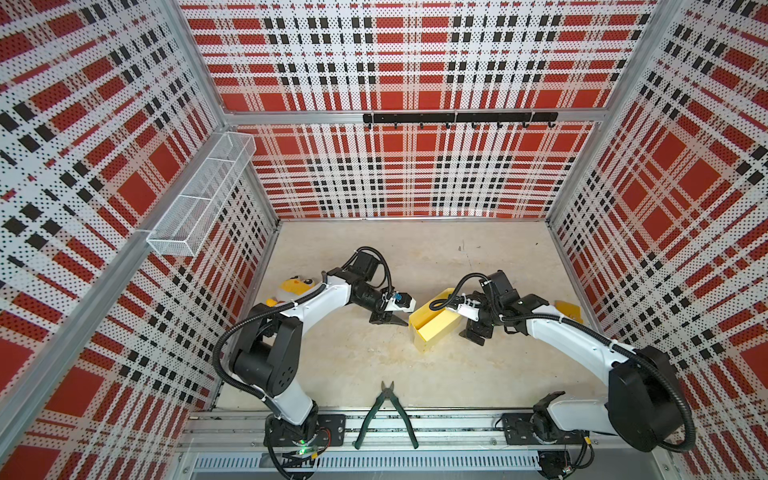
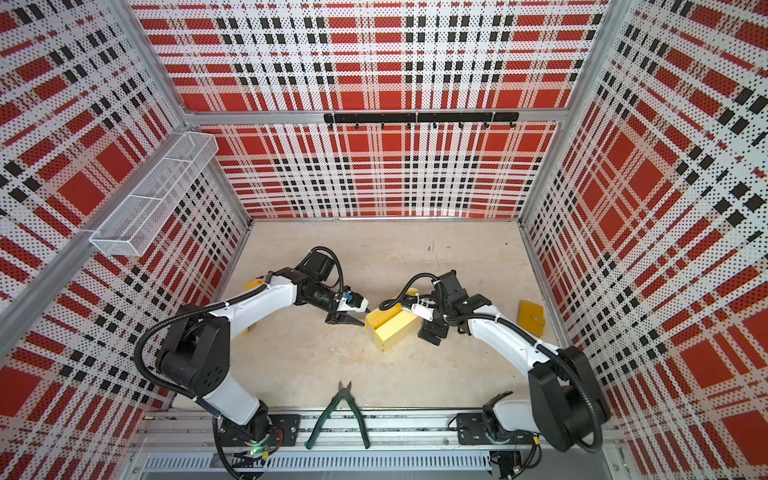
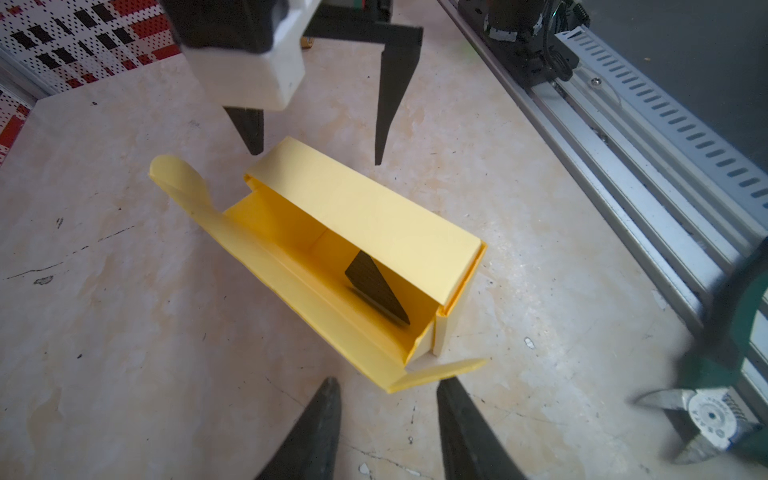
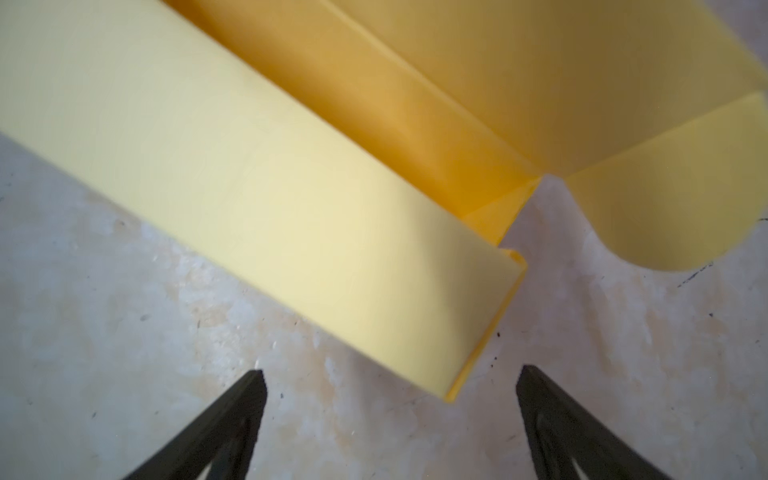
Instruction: Fold the paper box
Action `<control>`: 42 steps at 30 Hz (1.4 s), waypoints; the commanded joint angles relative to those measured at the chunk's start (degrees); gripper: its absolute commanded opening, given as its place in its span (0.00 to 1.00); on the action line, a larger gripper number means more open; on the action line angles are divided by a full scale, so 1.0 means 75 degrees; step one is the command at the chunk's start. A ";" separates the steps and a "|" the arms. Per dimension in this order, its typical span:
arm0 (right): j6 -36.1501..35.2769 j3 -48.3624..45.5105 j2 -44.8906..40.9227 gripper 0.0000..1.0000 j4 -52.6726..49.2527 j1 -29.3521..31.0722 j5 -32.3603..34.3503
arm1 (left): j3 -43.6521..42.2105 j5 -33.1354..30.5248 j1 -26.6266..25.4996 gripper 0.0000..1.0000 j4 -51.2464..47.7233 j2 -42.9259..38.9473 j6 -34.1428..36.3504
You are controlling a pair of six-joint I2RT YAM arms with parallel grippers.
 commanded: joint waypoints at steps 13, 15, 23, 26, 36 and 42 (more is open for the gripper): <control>0.0882 -0.0425 0.0371 0.91 0.2043 0.0485 -0.0850 | -0.0047 -0.0170 -0.0429 0.43 0.0639 -0.0019 -0.0942; 0.0948 -0.0502 0.0370 0.91 0.2177 0.0503 -0.0868 | -0.0118 -0.0193 -0.0464 0.43 0.0721 -0.0069 -0.1131; 0.1093 -0.0567 0.0335 0.90 0.2354 0.0552 -0.0892 | -0.0426 -0.0153 -0.0523 0.43 0.1236 -0.0197 -0.1926; 0.1094 -0.0552 0.0369 0.90 0.2330 0.0564 -0.0837 | -0.0437 -0.0152 -0.0546 0.43 0.1260 -0.0210 -0.1952; 0.1054 -0.0531 0.0395 0.89 0.2231 0.0609 -0.0797 | -0.0407 -0.0105 -0.0580 0.40 0.1286 -0.0220 -0.2143; 0.1346 -0.0468 0.0364 0.88 0.2251 0.0627 -0.0659 | -0.0407 -0.0484 -0.0810 0.41 0.0953 -0.0257 -0.1662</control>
